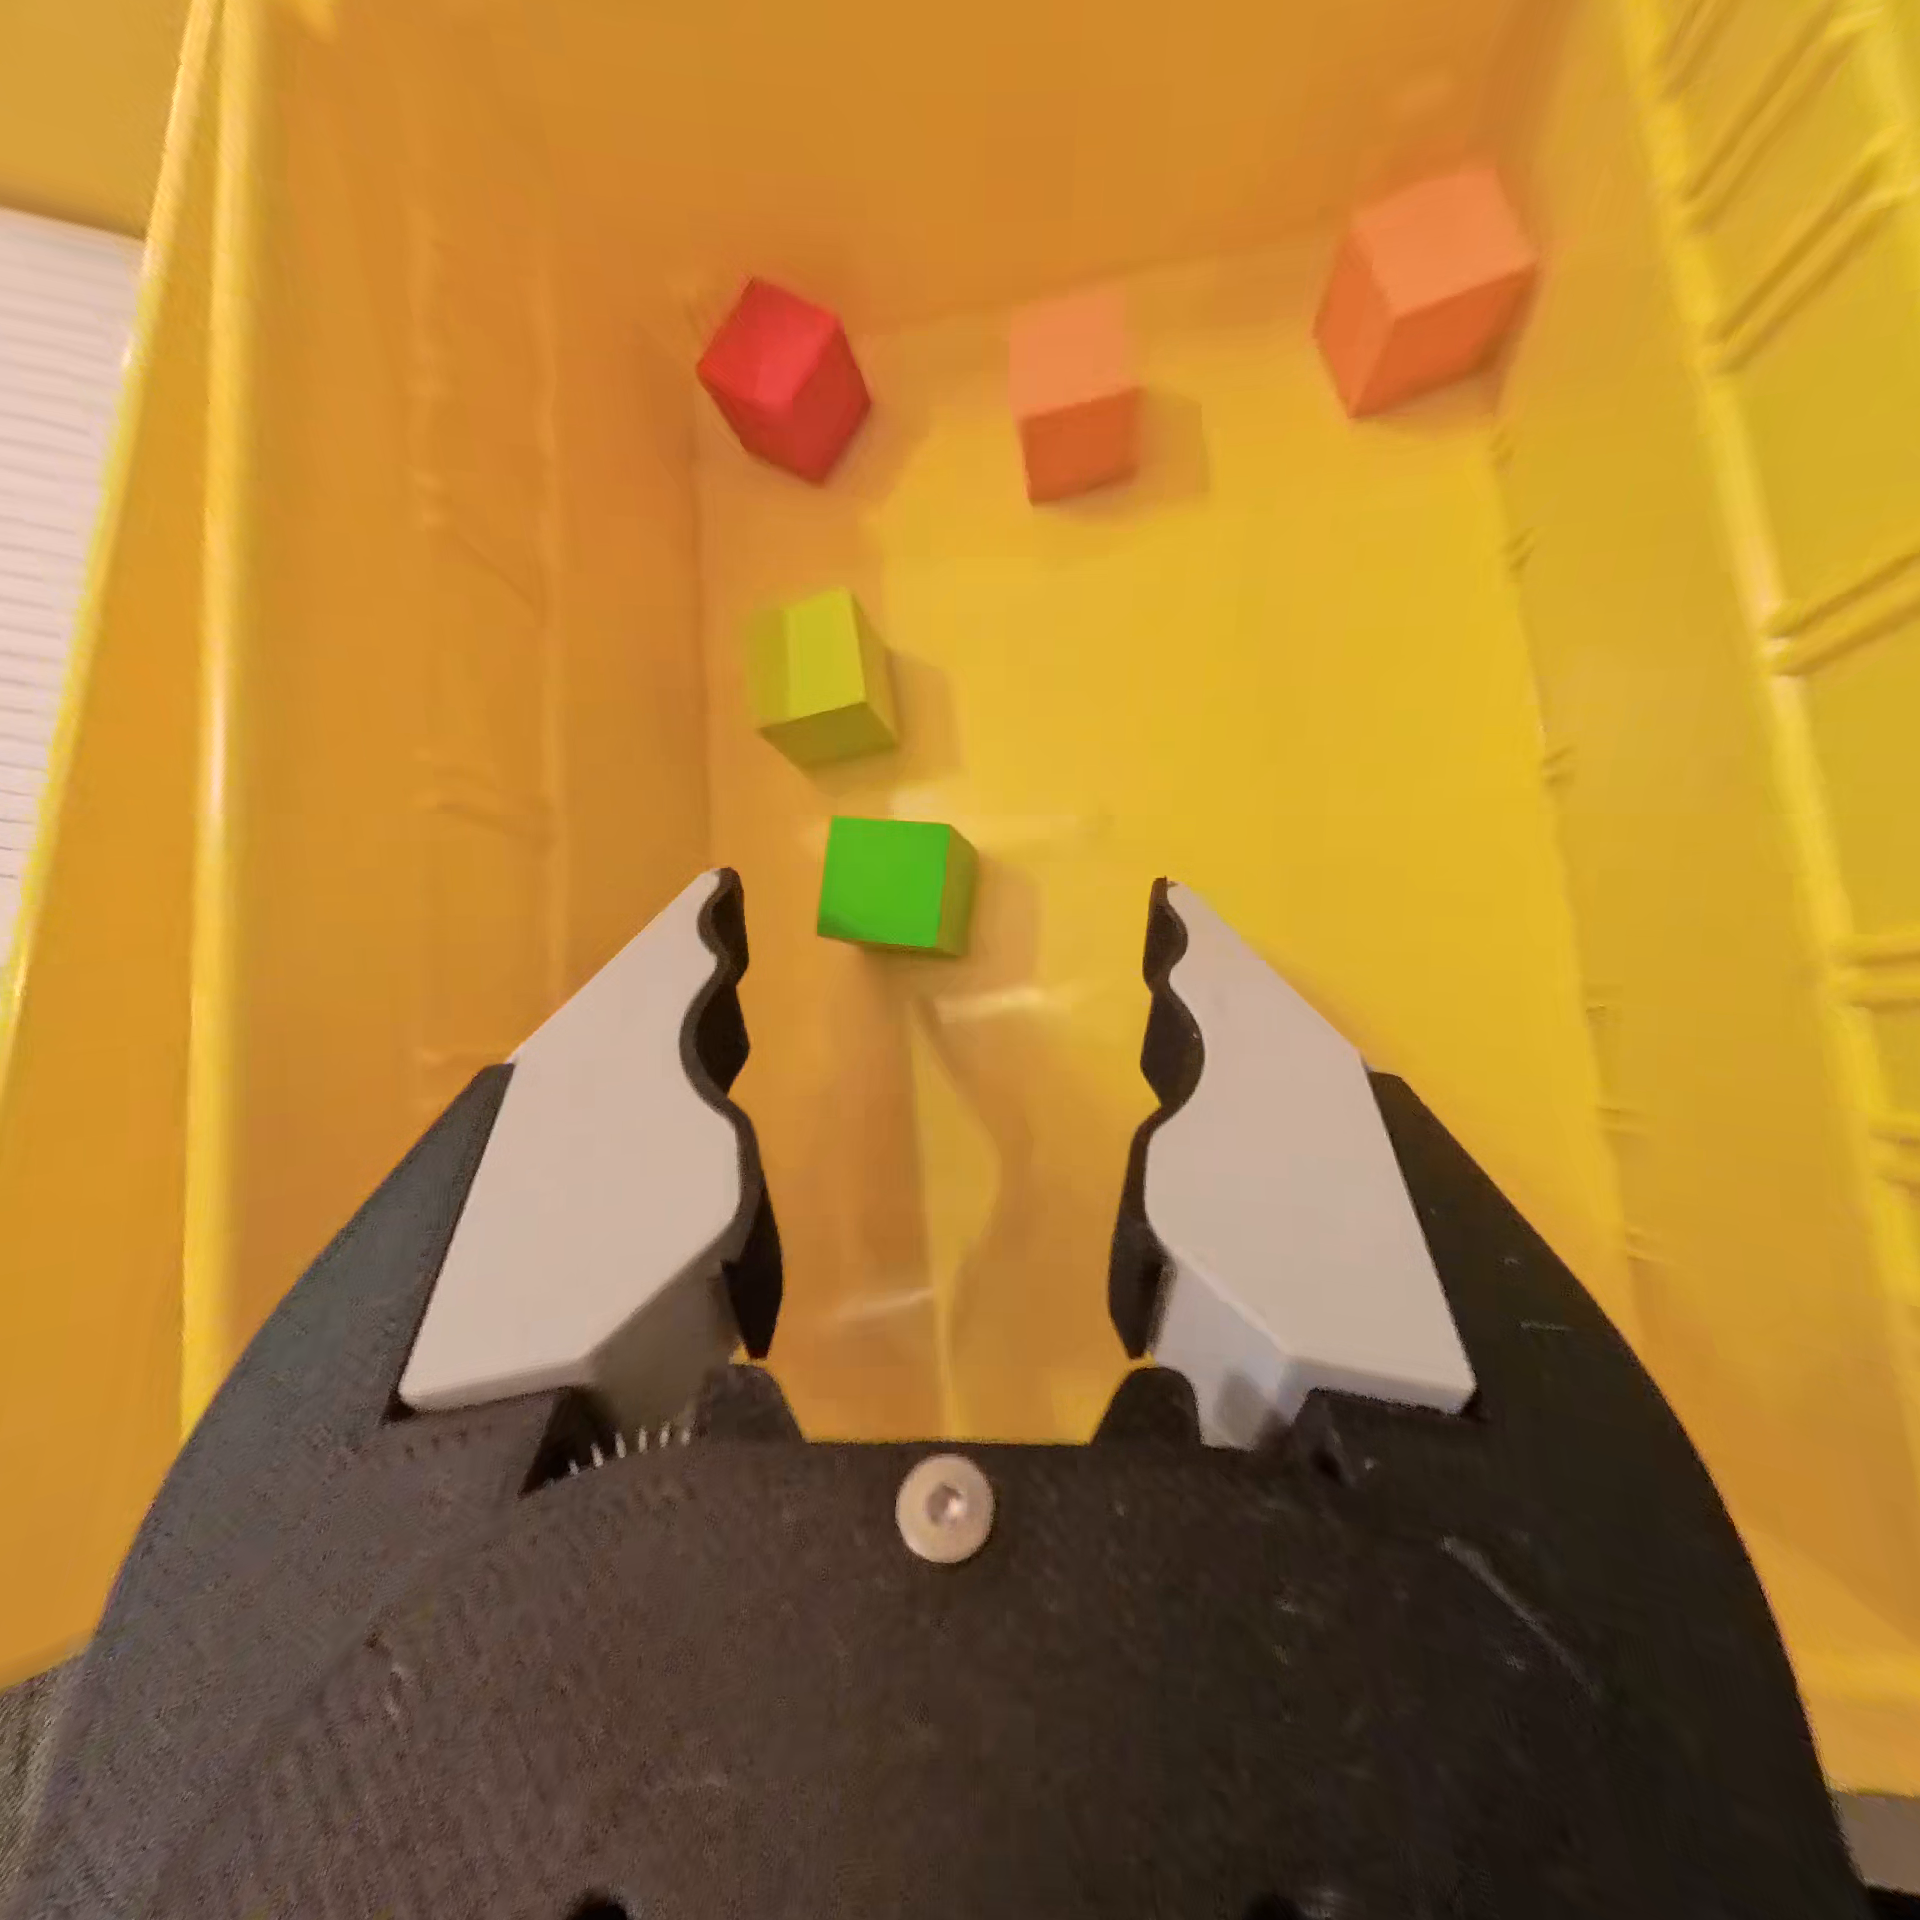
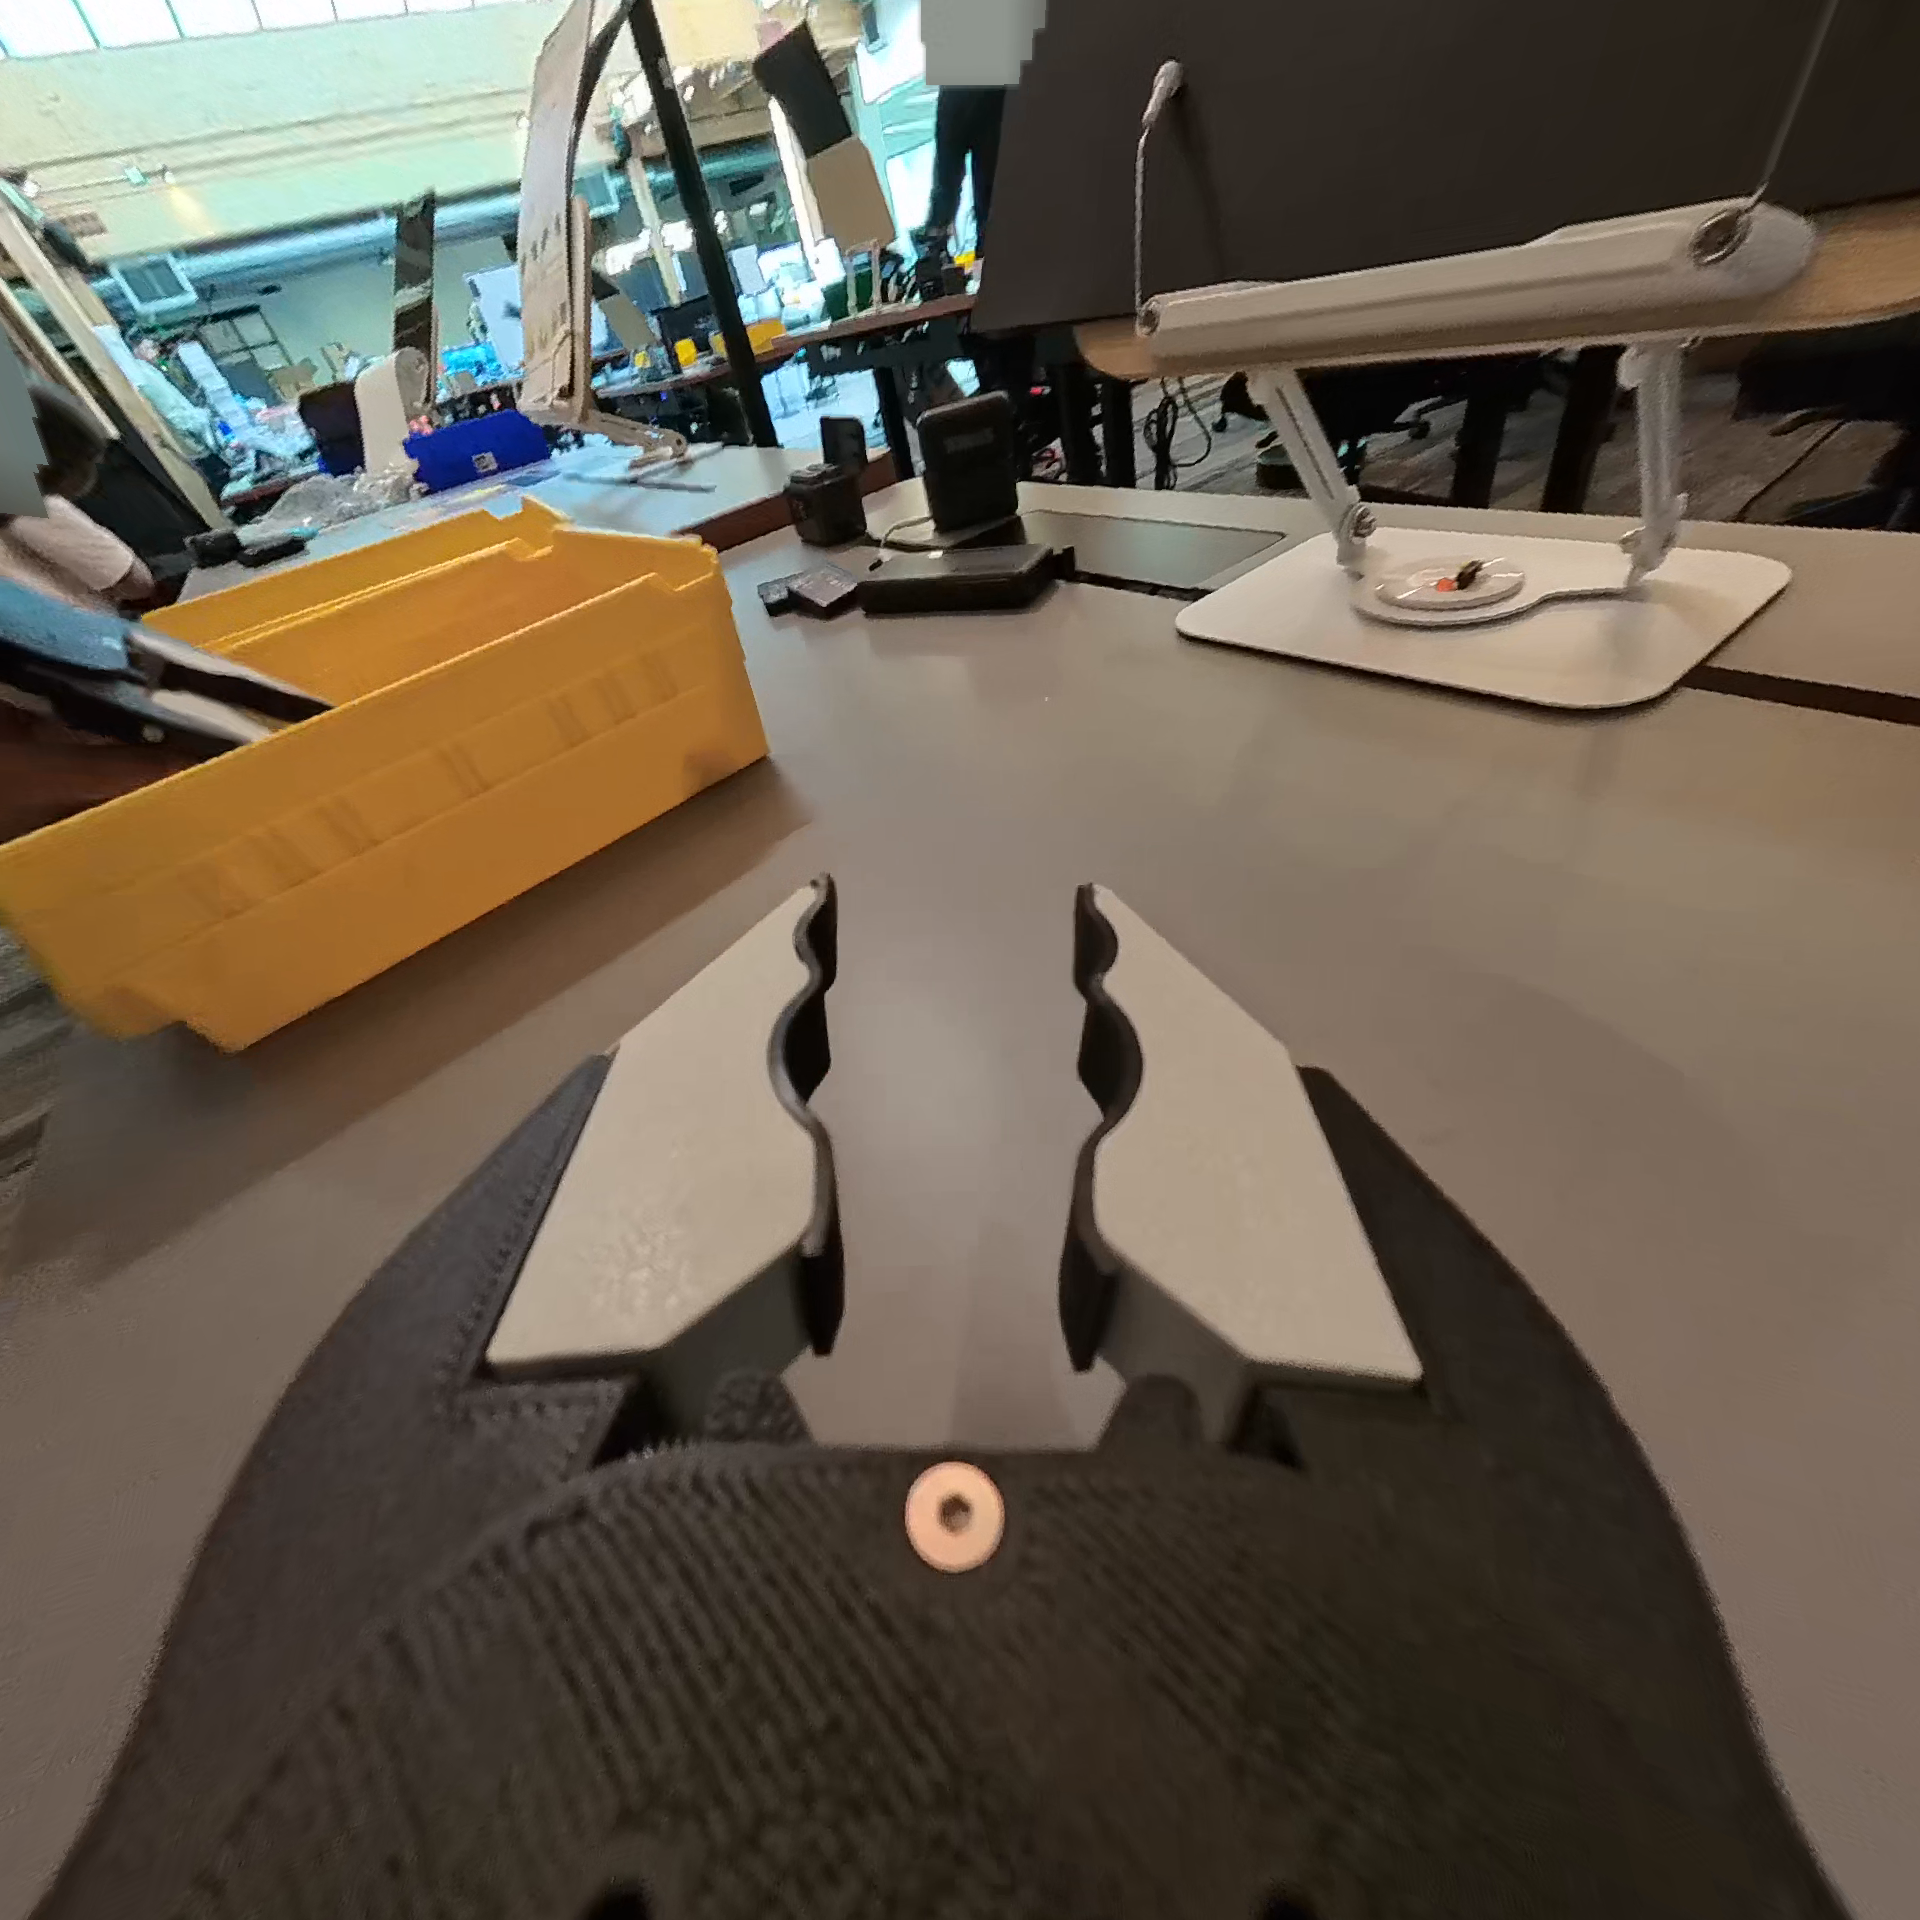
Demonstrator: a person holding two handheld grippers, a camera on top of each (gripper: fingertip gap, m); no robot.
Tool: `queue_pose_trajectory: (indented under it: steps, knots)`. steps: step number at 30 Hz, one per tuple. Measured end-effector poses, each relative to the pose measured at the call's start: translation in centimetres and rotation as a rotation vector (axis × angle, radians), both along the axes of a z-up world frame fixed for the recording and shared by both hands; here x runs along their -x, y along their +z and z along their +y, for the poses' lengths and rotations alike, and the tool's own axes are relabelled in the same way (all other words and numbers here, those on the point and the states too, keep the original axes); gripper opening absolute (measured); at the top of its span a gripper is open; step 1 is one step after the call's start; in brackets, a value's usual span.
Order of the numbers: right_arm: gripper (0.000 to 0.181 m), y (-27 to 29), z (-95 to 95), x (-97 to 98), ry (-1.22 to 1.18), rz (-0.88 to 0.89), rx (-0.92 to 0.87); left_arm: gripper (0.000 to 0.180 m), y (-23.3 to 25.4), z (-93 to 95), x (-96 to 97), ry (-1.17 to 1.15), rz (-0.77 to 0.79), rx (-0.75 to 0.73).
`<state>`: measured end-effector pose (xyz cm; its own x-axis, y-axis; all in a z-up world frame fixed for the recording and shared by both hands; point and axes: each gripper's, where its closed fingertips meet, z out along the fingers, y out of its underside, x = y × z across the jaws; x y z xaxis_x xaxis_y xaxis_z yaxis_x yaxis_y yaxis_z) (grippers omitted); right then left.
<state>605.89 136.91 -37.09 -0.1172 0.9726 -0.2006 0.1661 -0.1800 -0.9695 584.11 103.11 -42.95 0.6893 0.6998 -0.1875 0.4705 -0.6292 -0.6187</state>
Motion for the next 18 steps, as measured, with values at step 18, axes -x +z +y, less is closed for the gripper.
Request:
queue_pose_trajectory:
  steps: [18]
  knots:
    - [0.058,8.2,-22.9,20.6,0.639,-0.203,-0.474,0.024,6.1,-1.1,-3.9,-0.126,0.038,-0.257]
